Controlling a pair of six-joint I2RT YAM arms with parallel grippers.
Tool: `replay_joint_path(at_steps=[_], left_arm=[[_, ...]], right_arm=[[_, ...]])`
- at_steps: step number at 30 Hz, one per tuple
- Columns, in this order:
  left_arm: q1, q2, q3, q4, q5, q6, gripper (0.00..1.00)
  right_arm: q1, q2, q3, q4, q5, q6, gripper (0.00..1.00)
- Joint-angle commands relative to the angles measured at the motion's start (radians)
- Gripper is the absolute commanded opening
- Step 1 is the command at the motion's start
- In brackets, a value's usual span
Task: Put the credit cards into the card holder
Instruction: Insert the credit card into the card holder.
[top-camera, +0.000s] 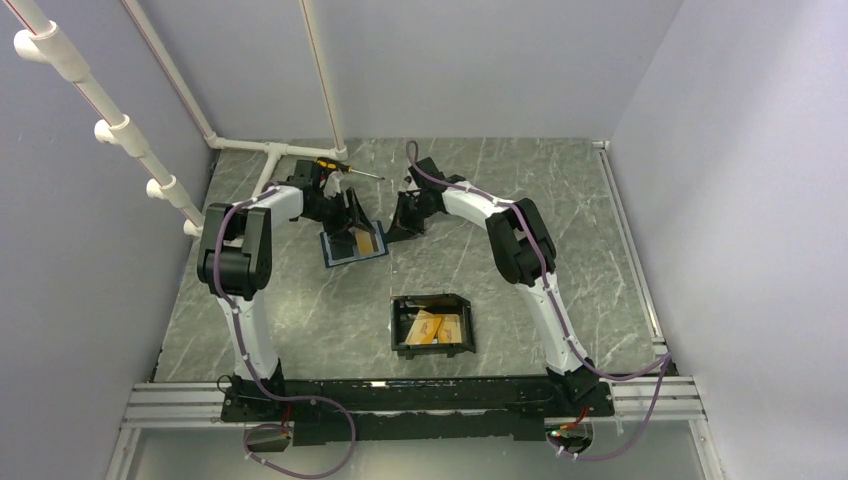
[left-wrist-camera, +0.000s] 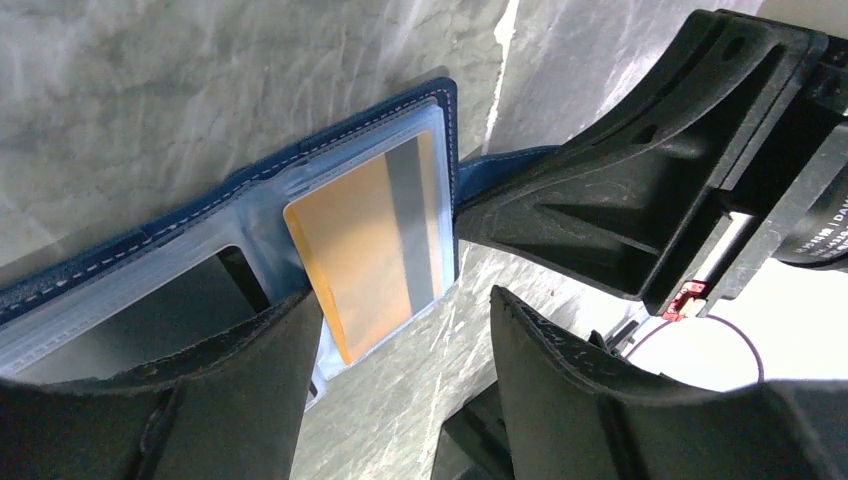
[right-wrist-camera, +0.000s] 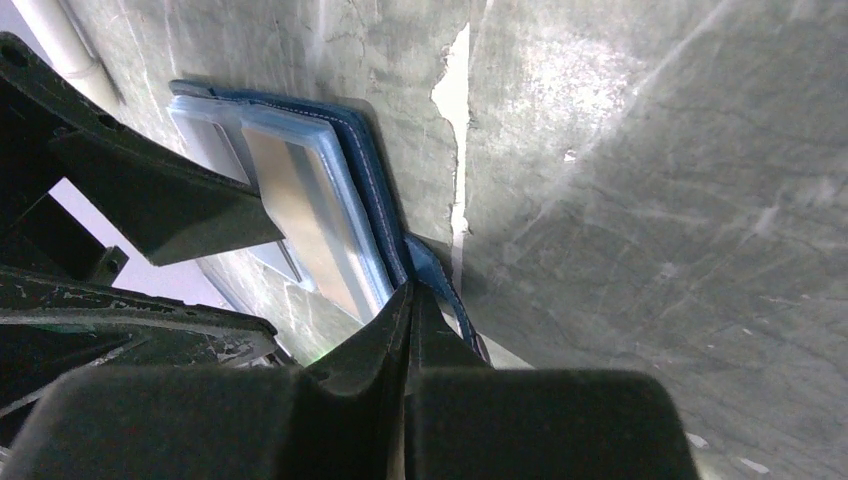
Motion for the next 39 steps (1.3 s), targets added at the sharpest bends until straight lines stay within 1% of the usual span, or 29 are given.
replay_joint_path(at_steps=[1, 3, 6, 7, 10, 12, 14, 16, 18, 22, 24, 27, 29, 32, 34, 39], left_arm=[[-0.013, 0.029, 0.059, 0.031, 0.132, 0.057, 0.67], [-0.018, 0.011, 0.066, 0.009, 0.095, 0.081, 0.67], [-0.015, -0.003, 0.115, -0.152, -0.002, 0.115, 0.67], [-0.006, -0.010, 0.120, -0.191, -0.011, 0.116, 0.67], [0.035, -0.090, 0.069, -0.222, 0.013, 0.100, 0.83], [0.073, -0.153, 0.033, -0.236, -0.004, 0.096, 0.87], [0.110, -0.197, 0.000, -0.259, -0.033, 0.102, 0.90], [0.154, -0.200, -0.023, -0.277, -0.040, 0.113, 0.91], [0.190, -0.182, -0.030, -0.290, -0.034, 0.128, 0.96], [0.214, -0.129, -0.026, -0.267, -0.076, 0.158, 0.97], [0.225, -0.085, -0.007, -0.257, -0.070, 0.150, 0.95], [0.227, -0.050, -0.019, -0.157, -0.028, 0.111, 0.94], [0.227, -0.025, -0.026, -0.101, 0.004, 0.079, 0.93], [0.225, -0.007, -0.042, -0.050, 0.011, 0.033, 0.92], [0.225, 0.000, -0.064, -0.010, 0.032, 0.010, 0.92], [0.224, 0.017, -0.109, 0.063, 0.101, -0.047, 0.92]], right_arm=[[0.011, -0.004, 0.015, -0.057, 0.052, -0.015, 0.00], [0.011, -0.006, 0.011, -0.055, 0.045, -0.014, 0.00], [0.009, -0.018, 0.014, -0.074, 0.041, -0.024, 0.00], [0.009, -0.021, 0.023, -0.093, 0.043, -0.035, 0.00], [0.001, -0.024, 0.076, -0.183, 0.051, -0.082, 0.01], [-0.004, -0.036, 0.093, -0.224, 0.039, -0.116, 0.06], [-0.010, -0.052, 0.092, -0.247, 0.038, -0.143, 0.12], [-0.018, -0.066, 0.094, -0.257, 0.022, -0.157, 0.21], [-0.023, -0.073, 0.106, -0.270, 0.013, -0.167, 0.27], [-0.033, -0.079, 0.112, -0.305, 0.011, -0.196, 0.35], [-0.043, -0.091, 0.092, -0.306, 0.020, -0.199, 0.39], [-0.060, -0.110, 0.060, -0.286, 0.046, -0.212, 0.53], [-0.068, -0.093, 0.078, -0.292, 0.056, -0.225, 0.57], [-0.069, -0.040, 0.150, -0.330, 0.064, -0.236, 0.59], [-0.065, -0.018, 0.183, -0.325, 0.061, -0.230, 0.59], [-0.053, 0.009, 0.185, -0.272, 0.067, -0.187, 0.57]])
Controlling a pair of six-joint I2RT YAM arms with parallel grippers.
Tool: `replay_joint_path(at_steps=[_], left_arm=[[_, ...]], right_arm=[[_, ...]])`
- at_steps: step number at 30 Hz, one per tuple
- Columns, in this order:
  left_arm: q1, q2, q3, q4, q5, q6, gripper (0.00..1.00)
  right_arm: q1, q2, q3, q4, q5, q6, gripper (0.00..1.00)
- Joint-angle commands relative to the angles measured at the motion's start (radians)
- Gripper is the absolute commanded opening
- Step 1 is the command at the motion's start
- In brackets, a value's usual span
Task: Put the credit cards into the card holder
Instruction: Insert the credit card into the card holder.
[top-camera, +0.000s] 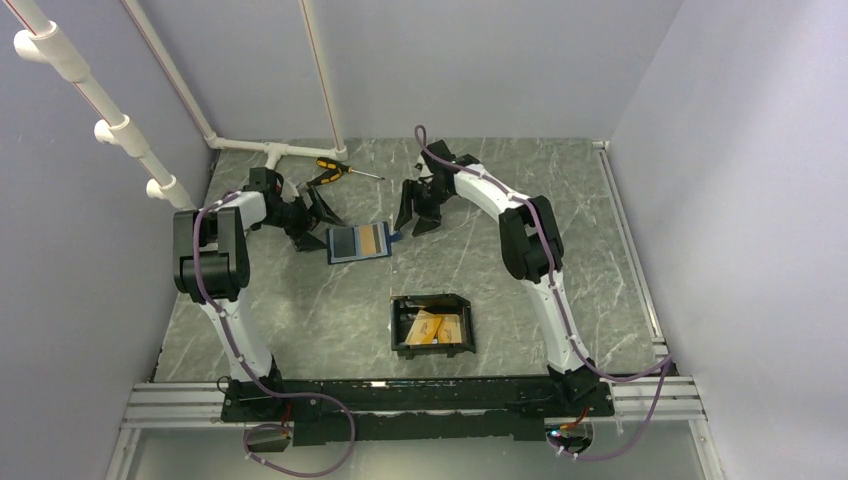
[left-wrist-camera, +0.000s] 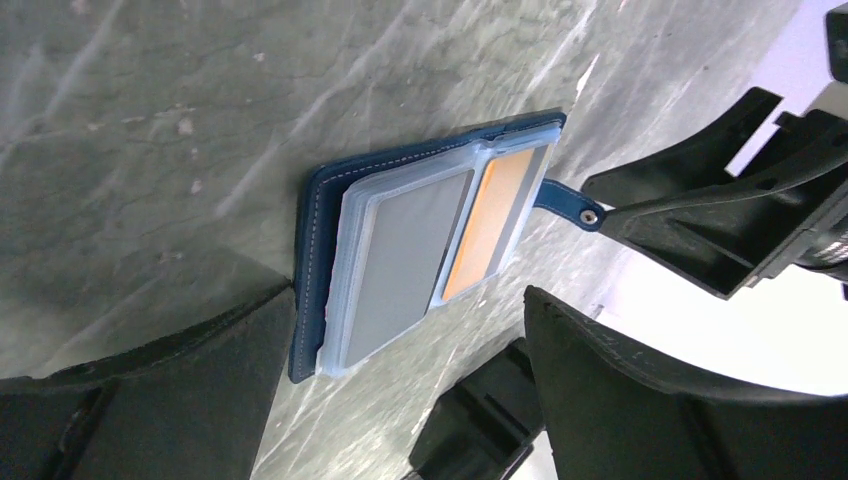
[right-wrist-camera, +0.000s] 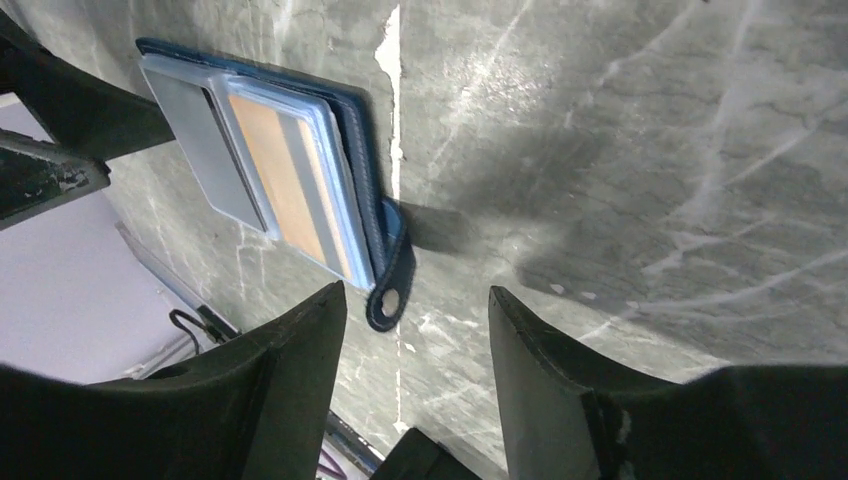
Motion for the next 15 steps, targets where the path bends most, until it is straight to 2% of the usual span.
replay_joint_path(at_steps=[1, 3, 6, 10, 11, 15], left_arm=[[-0.006, 0.044, -0.054, 0.108, 0.037, -0.047, 0.91], [-0.006, 0.039, -0.057, 0.105, 0.046, -0.049, 0.91], [-0.006, 0.036, -0.054, 0.103, 0.069, -0.051, 0.91], [-0.006, 0.030, -0.053, 0.142, 0.127, -0.091, 0.90], [-0.007, 0.027, -0.053, 0.157, 0.149, -0.106, 0.90], [-0.010, 0.006, -0.057, 0.222, 0.204, -0.180, 0.89]], right_arm=[[0.016, 0.030, 0.033, 0.039, 0.017, 0.024, 0.55], [0.020, 0.036, 0.027, 0.050, 0.021, 0.029, 0.51], [0.022, 0.047, 0.014, 0.071, 0.021, 0.047, 0.38], [0.022, 0.064, 0.009, 0.073, 0.025, 0.072, 0.05], [0.022, 0.065, 0.009, 0.068, 0.028, 0.072, 0.01], [0.021, 0.056, -0.014, 0.067, 0.036, 0.073, 0.00]])
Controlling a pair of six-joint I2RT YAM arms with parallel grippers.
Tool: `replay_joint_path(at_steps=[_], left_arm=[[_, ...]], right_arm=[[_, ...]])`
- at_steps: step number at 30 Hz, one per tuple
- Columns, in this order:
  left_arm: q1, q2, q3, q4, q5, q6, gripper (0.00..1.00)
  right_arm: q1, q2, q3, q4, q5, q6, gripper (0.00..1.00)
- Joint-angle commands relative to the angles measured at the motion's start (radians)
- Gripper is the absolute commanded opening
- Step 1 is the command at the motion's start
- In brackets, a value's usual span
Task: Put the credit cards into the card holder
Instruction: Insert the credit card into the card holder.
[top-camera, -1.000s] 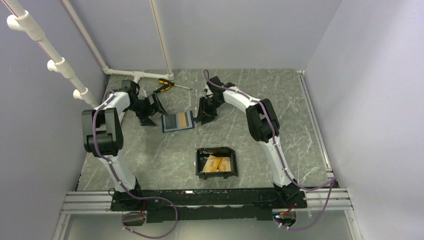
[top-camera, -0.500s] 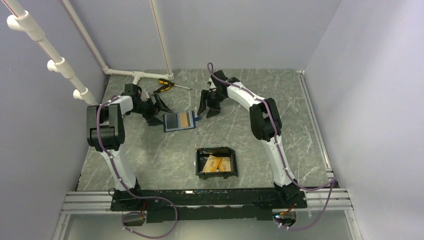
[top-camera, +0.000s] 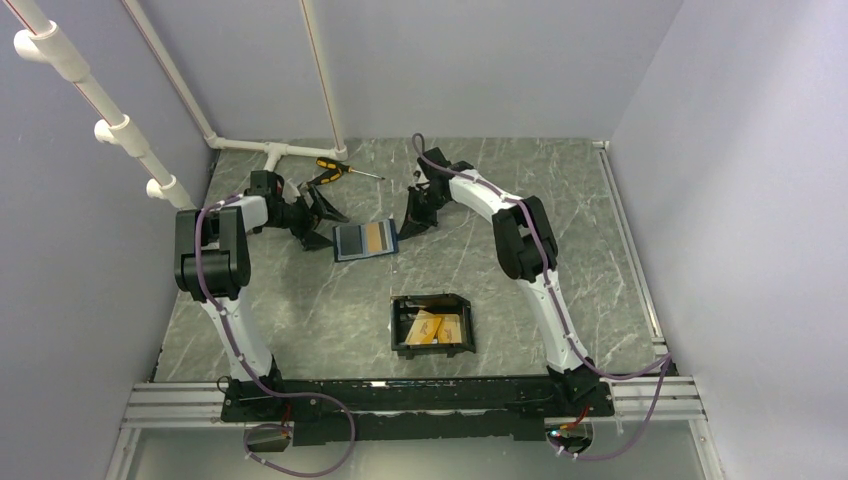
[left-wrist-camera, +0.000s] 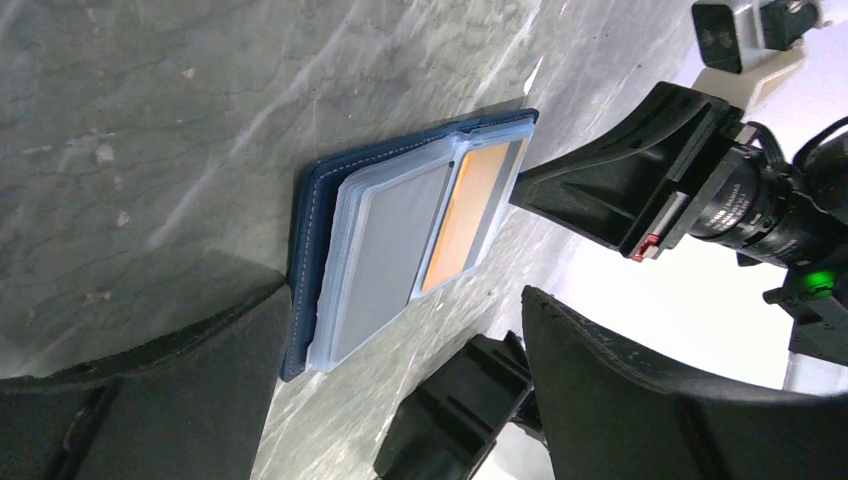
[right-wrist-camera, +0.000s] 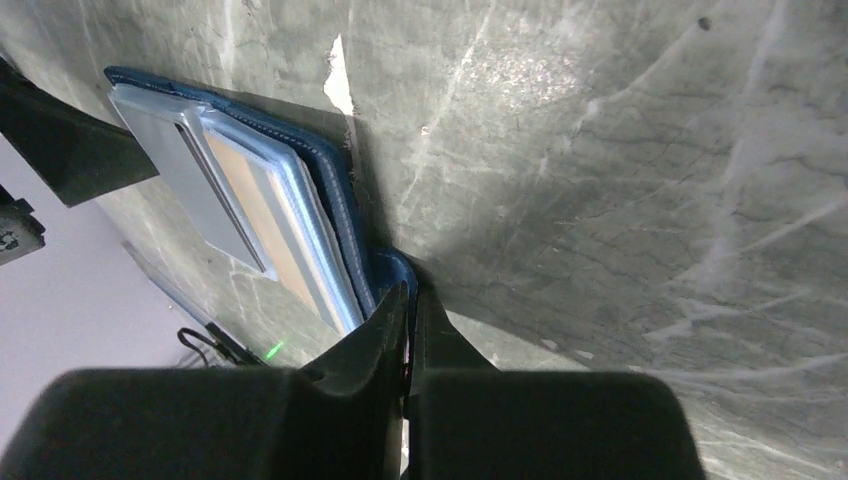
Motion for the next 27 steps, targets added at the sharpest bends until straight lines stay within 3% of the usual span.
replay_joint_path(at_steps=[1, 13, 24, 27], left_arm=[[-0.013, -0.011, -0.011, 0.099, 0.096, -0.094, 0.89], [-0.085, -0.130, -0.027, 0.238, 0.104, -0.257, 0.89], [-0.219, -0.025, -0.004, 0.453, 0.132, -0.432, 0.88], [-0.217, -0.061, 0.003, 0.400, 0.107, -0.386, 0.89]], right_arm=[[0.002, -0.002, -0.021, 0.025, 0.024, 0.012, 0.00], [0.006, -0.037, -0.067, 0.018, 0.049, 0.034, 0.00], [-0.003, -0.115, -0.170, 0.047, 0.048, 0.061, 0.00], [-0.007, -0.138, -0.192, 0.050, 0.055, 0.045, 0.00]])
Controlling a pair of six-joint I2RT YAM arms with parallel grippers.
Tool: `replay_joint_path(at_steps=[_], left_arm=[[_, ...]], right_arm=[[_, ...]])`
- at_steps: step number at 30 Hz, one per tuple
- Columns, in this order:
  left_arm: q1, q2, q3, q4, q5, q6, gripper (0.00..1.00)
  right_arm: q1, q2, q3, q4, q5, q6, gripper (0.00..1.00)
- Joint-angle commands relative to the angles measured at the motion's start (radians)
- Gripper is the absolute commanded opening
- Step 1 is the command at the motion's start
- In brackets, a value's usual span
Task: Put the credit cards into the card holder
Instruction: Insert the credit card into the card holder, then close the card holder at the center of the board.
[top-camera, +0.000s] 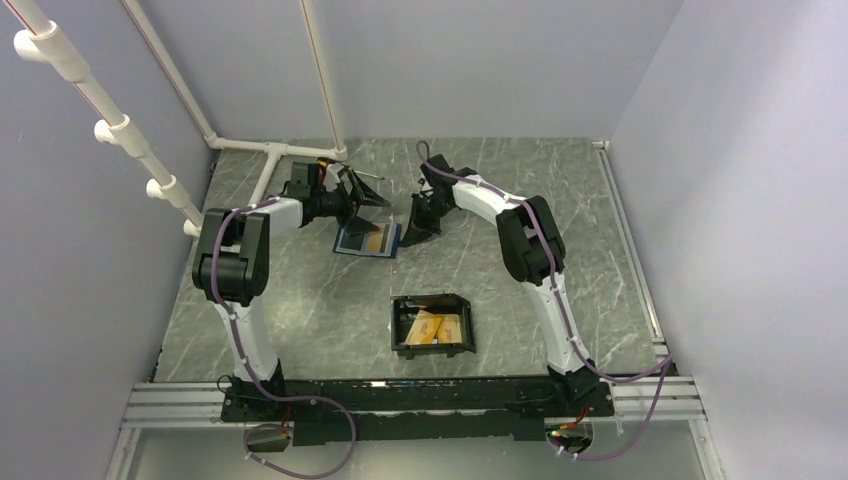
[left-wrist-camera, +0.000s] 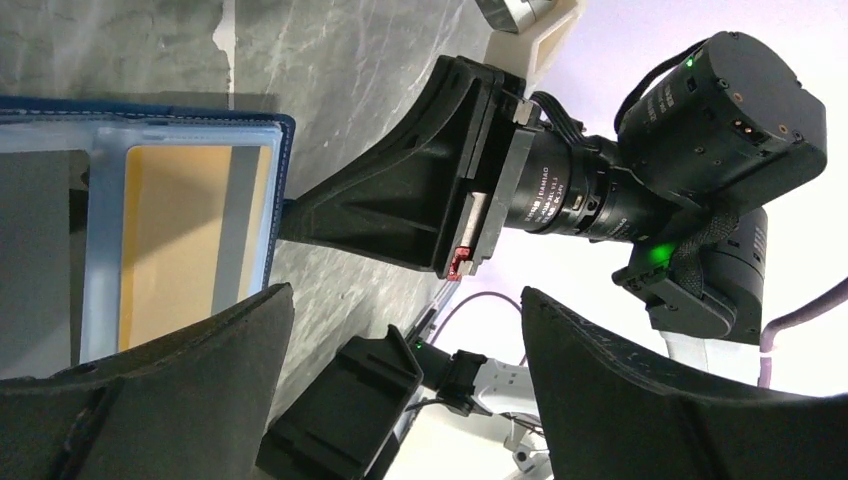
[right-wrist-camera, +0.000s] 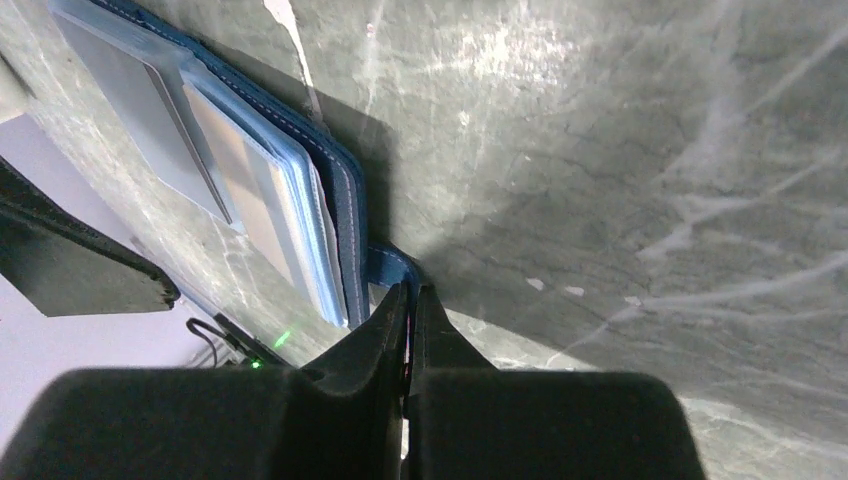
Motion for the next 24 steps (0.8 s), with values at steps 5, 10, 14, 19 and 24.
replay_joint_path(at_steps=[5, 10, 14, 19, 24], left_arm=[[0.068, -0.069, 0.201, -0.512, -0.229, 0.423, 0.95], [0.075, -0.011, 0.285, -0.738, -0.506, 0.691, 0.98], [0.073, 0.040, 0.300, -0.718, -0.578, 0.725, 0.99], [0.048, 0.128, 0.345, -0.701, -0.450, 0.695, 0.99], [0.003, 0.124, 0.313, -0.667, -0.428, 0.661, 0.99]], right_arm=[[-0.010, -0.047, -0.011, -0.038, 0.056, -0.041, 0.00], [-0.010, -0.033, 0.041, -0.074, 0.063, -0.071, 0.00], [-0.009, -0.035, 0.031, -0.074, 0.056, -0.076, 0.00], [-0.005, -0.040, 0.008, -0.066, 0.056, -0.078, 0.00], [-0.002, -0.024, 0.032, -0.065, 0.044, -0.070, 0.00]])
